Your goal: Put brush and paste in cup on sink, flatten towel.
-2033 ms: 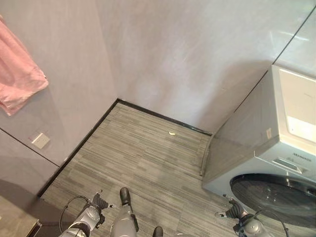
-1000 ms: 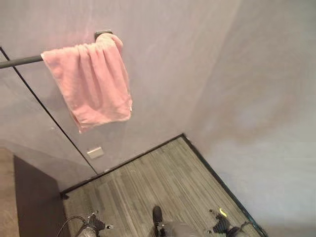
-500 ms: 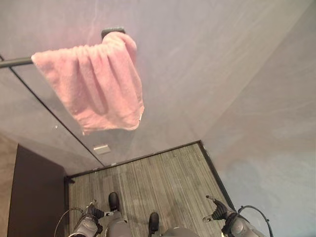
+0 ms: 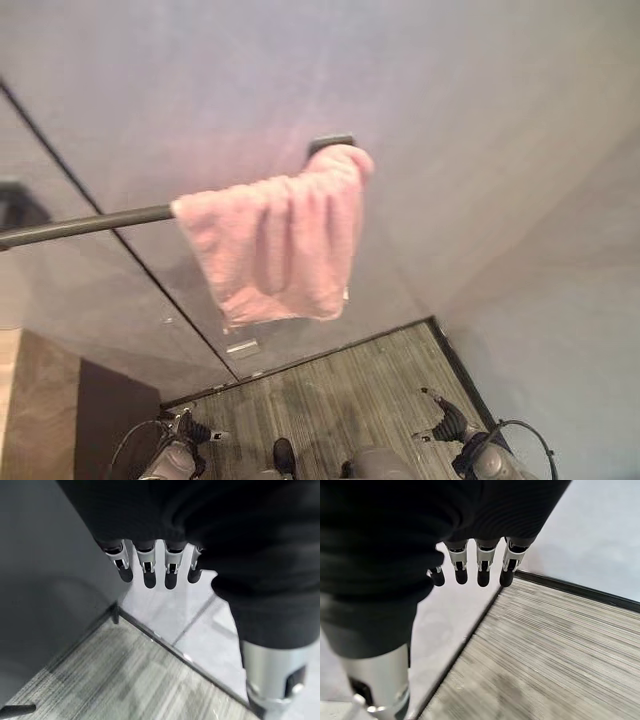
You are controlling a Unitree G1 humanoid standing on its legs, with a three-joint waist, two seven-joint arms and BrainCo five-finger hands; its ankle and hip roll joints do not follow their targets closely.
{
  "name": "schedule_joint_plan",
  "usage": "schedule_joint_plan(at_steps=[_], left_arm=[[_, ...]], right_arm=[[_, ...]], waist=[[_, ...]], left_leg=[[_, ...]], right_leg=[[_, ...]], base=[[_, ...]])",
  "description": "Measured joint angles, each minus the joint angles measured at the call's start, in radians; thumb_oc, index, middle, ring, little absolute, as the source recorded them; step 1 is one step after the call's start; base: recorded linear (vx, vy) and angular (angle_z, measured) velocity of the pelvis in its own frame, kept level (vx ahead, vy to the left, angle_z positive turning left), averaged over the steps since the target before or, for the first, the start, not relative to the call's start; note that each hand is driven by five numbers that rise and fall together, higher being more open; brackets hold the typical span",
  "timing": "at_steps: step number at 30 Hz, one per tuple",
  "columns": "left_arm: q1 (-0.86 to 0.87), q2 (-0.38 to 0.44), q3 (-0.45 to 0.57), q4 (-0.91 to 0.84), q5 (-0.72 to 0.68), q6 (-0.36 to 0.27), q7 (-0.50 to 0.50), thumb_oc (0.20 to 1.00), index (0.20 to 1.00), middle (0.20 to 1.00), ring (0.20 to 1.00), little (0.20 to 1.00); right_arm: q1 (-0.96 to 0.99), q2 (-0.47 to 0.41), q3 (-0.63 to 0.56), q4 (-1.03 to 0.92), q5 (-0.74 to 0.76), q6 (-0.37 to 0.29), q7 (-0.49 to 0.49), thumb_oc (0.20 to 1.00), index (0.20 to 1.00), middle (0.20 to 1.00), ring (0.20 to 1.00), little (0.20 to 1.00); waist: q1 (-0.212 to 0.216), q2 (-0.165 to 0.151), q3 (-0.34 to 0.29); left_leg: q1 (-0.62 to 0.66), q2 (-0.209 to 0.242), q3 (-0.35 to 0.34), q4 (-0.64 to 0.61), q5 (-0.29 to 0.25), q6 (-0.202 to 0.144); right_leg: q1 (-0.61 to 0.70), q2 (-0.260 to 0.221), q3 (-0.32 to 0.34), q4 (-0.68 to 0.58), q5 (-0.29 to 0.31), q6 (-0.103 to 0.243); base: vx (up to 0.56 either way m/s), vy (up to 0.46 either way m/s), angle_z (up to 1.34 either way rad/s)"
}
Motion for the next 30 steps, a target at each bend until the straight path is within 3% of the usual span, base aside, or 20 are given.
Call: schedule_joint_plan(at_steps=[2,3,6,7,9,11,14,18,21,22,27,30], left_arm=[[0.007,0.004,0.000,0.005,0.000,-0.007,0.000,1.000,1.000,1.000,1.000,1.000],[0.025,0.004,0.001,0.005,0.000,-0.014,-0.001,1.000,1.000,1.000,1.000,1.000],[0.156,0.027,0.040,-0.134,-0.005,-0.036,-0.009,1.000,1.000,1.000,1.000,1.000],[0.195,0.044,0.049,-0.169,-0.013,-0.055,-0.011,1.000,1.000,1.000,1.000,1.000],[0.257,0.086,0.052,-0.255,-0.022,-0.070,-0.051,1.000,1.000,1.000,1.000,1.000],[0.304,0.149,0.055,-0.429,-0.053,-0.102,-0.106,1.000,1.000,1.000,1.000,1.000],[0.303,0.224,0.053,-0.581,-0.090,-0.144,-0.157,1.000,1.000,1.000,1.000,1.000],[0.314,0.407,0.067,-0.824,-0.160,-0.210,-0.221,1.000,1.000,1.000,1.000,1.000],[0.326,0.492,0.108,-0.940,-0.238,-0.236,-0.270,1.000,1.000,1.000,1.000,1.000],[0.346,0.561,0.129,-1.028,-0.317,-0.245,-0.317,1.000,1.000,1.000,1.000,1.000],[0.336,0.632,0.150,-1.075,-0.451,-0.262,-0.402,1.000,1.000,1.000,1.000,1.000],[0.286,0.629,0.119,-1.121,-0.526,-0.262,-0.420,1.000,1.000,1.000,1.000,1.000]], right_arm=[[-0.012,0.000,-0.030,0.004,0.062,-0.014,-0.002,1.000,1.000,1.000,1.000,1.000],[-0.010,-0.002,-0.058,0.014,0.119,-0.017,-0.002,1.000,1.000,1.000,1.000,1.000],[0.049,0.001,-0.151,-0.015,0.258,-0.038,0.024,1.000,1.000,1.000,1.000,1.000],[0.064,-0.001,-0.192,-0.011,0.313,-0.044,0.033,1.000,1.000,1.000,1.000,1.000],[0.063,-0.039,-0.249,-0.032,0.425,-0.053,0.069,1.000,1.000,1.000,1.000,1.000],[0.021,-0.114,-0.295,-0.078,0.558,-0.060,0.126,1.000,1.000,1.000,1.000,1.000],[-0.005,-0.138,-0.316,-0.098,0.687,-0.046,0.151,1.000,1.000,1.000,1.000,1.000],[0.051,-0.191,-0.318,-0.248,0.845,-0.045,0.235,1.000,1.000,1.000,1.000,1.000],[0.070,-0.213,-0.288,-0.302,0.915,-0.045,0.279,1.000,1.000,1.000,1.000,1.000],[0.096,-0.246,-0.251,-0.373,0.964,-0.044,0.323,1.000,1.000,1.000,1.000,1.000],[0.069,-0.284,-0.150,-0.444,1.043,-0.033,0.396,1.000,1.000,1.000,1.000,1.000],[0.053,-0.302,-0.085,-0.545,1.078,-0.018,0.414,1.000,1.000,1.000,1.000,1.000]], waist=[[-0.004,0.004,0.003],[-0.004,0.004,0.011],[0.003,-0.012,-0.016],[0.014,-0.029,-0.036],[0.039,-0.032,-0.040],[0.061,-0.010,-0.025],[0.070,-0.006,-0.017],[0.074,0.007,0.013],[0.076,0.009,0.014],[0.074,0.008,0.014],[0.080,0.005,0.010],[0.081,0.005,0.009]], left_leg=[[0.004,-0.001,-0.028,-0.003,-0.016,-0.021],[0.023,-0.008,-0.049,0.001,-0.020,-0.023],[0.073,-0.022,-0.108,0.002,-0.063,-0.028],[0.081,-0.023,-0.110,0.001,-0.066,-0.026],[0.085,0.007,-0.132,0.005,-0.071,-0.043],[0.064,0.033,-0.152,0.004,-0.068,-0.053],[0.064,0.046,-0.156,0.005,-0.059,-0.067],[0.074,0.064,-0.158,-0.017,-0.052,-0.078],[0.073,0.064,-0.160,-0.024,-0.051,-0.088],[0.073,0.064,-0.171,-0.033,-0.046,-0.094],[0.071,0.061,-0.180,-0.032,-0.042,-0.092],[0.071,0.058,-0.180,-0.031,-0.031,-0.091]], right_leg=[[-0.035,0.002,0.025,-0.105,0.018,0.019],[-0.039,-0.012,0.057,-0.239,0.100,0.019],[0.015,-0.039,0.047,-0.280,0.192,0.023],[0.042,-0.042,0.044,-0.316,0.217,0.017],[0.099,-0.021,-0.004,-0.421,0.284,-0.031],[0.144,-0.001,-0.048,-0.515,0.318,-0.063],[0.173,0.009,-0.090,-0.539,0.319,-0.074],[0.182,0.021,-0.118,-0.539,0.315,-0.078],[0.183,0.019,-0.126,-0.540,0.311,-0.074],[0.183,0.016,-0.139,-0.539,0.312,-0.074],[0.186,0.011,-0.147,-0.540,0.311,-0.072],[0.186,0.008,-0.149,-0.539,0.314,-0.073]], base=[[0.12,-0.046,0.53],[0.12,-0.111,0.71],[0.09,-0.126,0.64],[0.06,-0.077,0.46],[0.05,-0.107,0.38],[0.05,-0.133,0.61],[0.02,-0.064,0.45],[0.02,-0.021,0.17],[0.02,0.009,0.12],[0.02,0.019,0.25],[0.01,0.040,0.11],[-0.01,0.056,0.02]])
